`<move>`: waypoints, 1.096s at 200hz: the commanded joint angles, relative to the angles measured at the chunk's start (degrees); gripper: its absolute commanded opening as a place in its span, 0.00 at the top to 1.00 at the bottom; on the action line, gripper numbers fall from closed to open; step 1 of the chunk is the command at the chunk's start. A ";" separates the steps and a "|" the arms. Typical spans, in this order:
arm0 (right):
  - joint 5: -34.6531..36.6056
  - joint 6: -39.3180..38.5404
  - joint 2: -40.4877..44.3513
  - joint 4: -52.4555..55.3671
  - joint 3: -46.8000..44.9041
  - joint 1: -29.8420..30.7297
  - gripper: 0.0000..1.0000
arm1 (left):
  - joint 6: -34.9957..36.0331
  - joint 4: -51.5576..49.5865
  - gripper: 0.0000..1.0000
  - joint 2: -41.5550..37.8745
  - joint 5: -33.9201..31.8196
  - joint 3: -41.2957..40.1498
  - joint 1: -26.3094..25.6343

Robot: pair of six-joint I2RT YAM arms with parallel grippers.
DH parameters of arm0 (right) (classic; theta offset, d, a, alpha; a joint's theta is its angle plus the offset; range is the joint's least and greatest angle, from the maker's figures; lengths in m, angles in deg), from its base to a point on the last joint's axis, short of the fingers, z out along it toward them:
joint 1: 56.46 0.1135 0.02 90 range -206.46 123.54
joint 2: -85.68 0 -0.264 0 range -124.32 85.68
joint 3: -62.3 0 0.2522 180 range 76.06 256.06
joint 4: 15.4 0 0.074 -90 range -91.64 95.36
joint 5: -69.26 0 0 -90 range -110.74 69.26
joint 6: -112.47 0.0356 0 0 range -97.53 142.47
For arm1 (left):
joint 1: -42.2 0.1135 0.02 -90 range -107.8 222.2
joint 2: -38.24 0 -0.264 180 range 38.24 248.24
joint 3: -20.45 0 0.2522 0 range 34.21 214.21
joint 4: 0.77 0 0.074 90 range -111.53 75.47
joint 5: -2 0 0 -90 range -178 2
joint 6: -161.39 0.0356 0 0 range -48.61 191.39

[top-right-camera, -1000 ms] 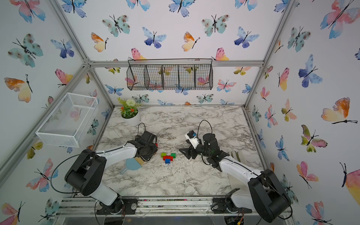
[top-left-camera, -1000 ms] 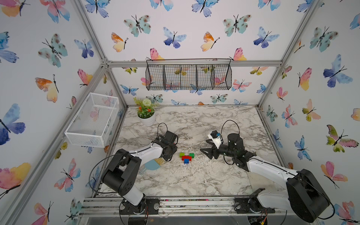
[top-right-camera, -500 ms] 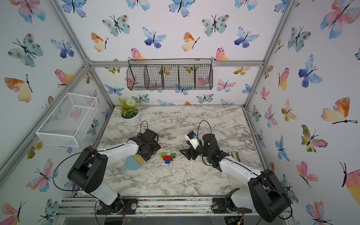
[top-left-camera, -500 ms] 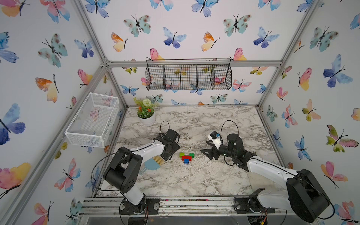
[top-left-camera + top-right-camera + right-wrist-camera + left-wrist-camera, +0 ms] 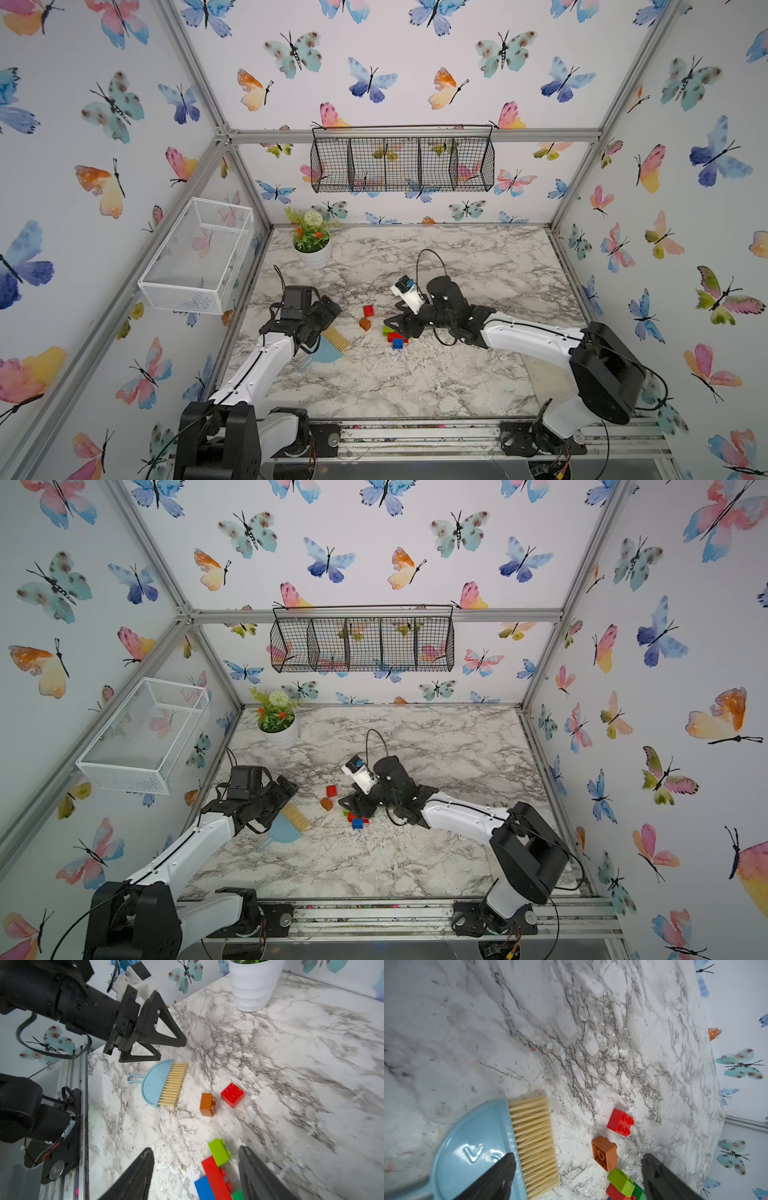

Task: Assemble the letter v with lego
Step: Pick up the lego brick from the center of the board.

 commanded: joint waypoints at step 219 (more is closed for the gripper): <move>10.86 -5.71 -32.91 19.01 31.01 6.04 0.69 | 10.34 -4.25 0.11 -3.56 4.18 0.23 8.75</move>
